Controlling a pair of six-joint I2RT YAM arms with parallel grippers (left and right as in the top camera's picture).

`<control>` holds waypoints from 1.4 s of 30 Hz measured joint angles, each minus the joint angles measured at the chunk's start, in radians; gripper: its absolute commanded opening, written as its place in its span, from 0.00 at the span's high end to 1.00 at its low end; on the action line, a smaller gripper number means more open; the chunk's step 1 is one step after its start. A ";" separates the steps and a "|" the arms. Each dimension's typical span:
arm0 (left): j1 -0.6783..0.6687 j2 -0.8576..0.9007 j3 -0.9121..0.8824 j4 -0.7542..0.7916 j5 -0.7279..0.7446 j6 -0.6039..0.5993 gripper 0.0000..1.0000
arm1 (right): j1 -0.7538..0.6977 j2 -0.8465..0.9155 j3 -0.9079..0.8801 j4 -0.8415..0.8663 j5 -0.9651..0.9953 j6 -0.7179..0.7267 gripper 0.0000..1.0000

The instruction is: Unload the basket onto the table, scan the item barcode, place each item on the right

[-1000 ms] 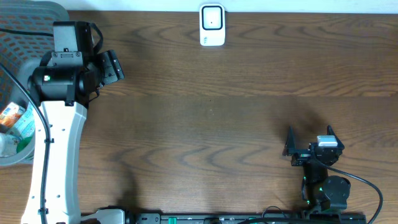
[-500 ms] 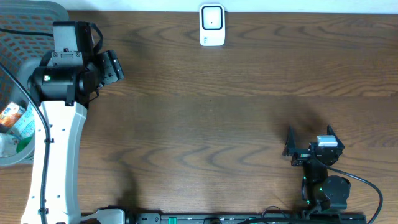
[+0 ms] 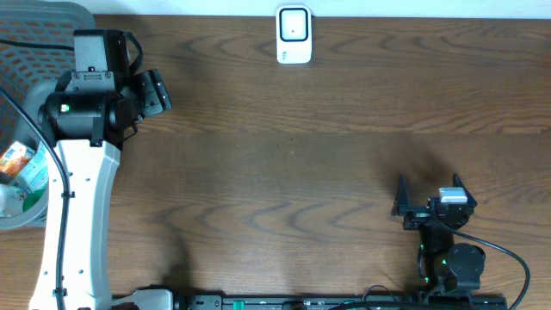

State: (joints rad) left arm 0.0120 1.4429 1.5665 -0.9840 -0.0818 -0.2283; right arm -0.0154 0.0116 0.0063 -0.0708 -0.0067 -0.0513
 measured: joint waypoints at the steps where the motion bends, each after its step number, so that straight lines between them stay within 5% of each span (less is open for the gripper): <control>1: 0.000 0.000 0.000 0.000 0.000 0.000 0.18 | 0.000 0.000 0.000 0.000 0.000 0.000 0.01; 30: 0.000 0.000 0.000 0.014 0.000 0.000 0.18 | 0.000 0.000 0.000 0.000 0.000 0.000 0.01; 31: 0.000 0.000 0.000 0.013 0.000 0.000 0.22 | 0.000 0.000 0.000 0.000 0.000 0.000 0.01; 35: 0.000 0.000 0.000 0.008 0.000 -0.002 0.76 | 0.000 0.000 0.000 0.000 0.000 0.000 0.01; 37: 0.000 0.000 0.000 0.007 0.000 -0.005 0.92 | 0.000 0.000 0.000 0.000 0.000 0.000 0.01; 42: 0.000 0.000 0.000 0.006 0.000 0.003 0.93 | 0.000 0.000 0.000 0.006 -0.007 0.002 0.01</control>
State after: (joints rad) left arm 0.0120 1.4429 1.5665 -0.9783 -0.0818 -0.2253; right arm -0.0154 0.0120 0.0063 -0.0647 -0.0135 -0.0494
